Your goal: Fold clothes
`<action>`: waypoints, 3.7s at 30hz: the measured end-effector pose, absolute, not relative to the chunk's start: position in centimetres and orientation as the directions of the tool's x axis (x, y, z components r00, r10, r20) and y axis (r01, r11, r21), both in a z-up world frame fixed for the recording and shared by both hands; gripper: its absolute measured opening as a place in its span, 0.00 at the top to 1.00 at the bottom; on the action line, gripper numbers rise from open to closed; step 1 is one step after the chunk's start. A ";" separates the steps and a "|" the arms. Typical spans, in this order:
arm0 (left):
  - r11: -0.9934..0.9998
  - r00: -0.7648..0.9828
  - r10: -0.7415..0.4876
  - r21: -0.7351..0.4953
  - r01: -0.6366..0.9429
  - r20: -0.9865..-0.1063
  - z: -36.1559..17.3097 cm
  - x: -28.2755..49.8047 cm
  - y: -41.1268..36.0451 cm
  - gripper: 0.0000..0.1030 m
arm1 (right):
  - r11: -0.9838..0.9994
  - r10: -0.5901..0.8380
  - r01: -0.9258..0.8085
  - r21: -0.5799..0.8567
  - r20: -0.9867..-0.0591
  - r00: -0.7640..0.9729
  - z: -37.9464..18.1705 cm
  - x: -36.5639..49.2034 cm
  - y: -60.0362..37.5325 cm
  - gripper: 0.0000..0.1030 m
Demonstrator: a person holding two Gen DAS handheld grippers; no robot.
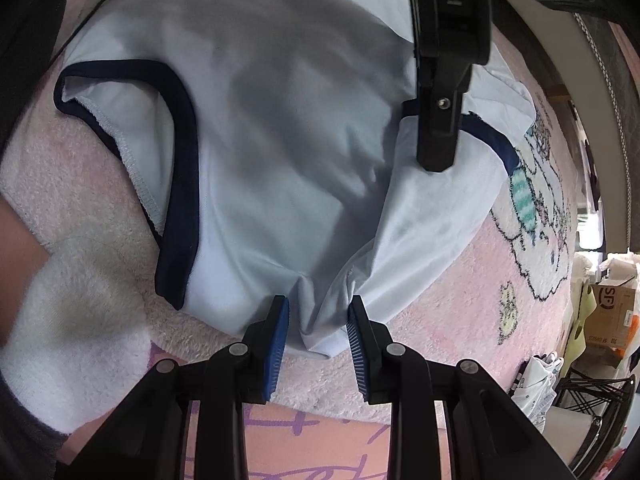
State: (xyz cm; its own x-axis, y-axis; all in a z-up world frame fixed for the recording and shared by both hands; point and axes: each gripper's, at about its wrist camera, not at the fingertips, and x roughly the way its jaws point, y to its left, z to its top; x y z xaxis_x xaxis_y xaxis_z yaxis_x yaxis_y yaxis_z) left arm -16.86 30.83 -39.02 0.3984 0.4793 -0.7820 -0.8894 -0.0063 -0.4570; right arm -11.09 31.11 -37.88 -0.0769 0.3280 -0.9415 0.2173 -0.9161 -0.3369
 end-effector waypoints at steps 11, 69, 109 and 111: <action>-0.188 0.487 0.545 -0.665 -0.723 -0.683 -40.2 -18.8 29.8 0.97 | -0.912 0.361 0.179 -0.369 -0.929 -0.075 -37.4 -13.3 30.2 0.73; -0.347 0.473 0.428 -0.624 -0.700 -0.770 -41.1 -19.3 24.0 0.98 | -0.917 -0.069 -0.357 0.180 -0.950 -0.303 -33.0 -6.2 33.2 0.76; -0.388 0.478 0.517 -0.692 -0.608 -0.710 -41.7 -19.8 24.0 0.98 | -0.754 -0.420 -0.403 0.519 -0.852 -0.311 -40.7 -20.5 49.4 0.98; -0.388 0.480 0.525 -0.699 -0.600 -0.703 -41.7 -19.9 23.9 0.98 | -0.762 -0.408 -0.398 0.511 -0.856 -0.318 -40.8 -20.8 49.8 0.98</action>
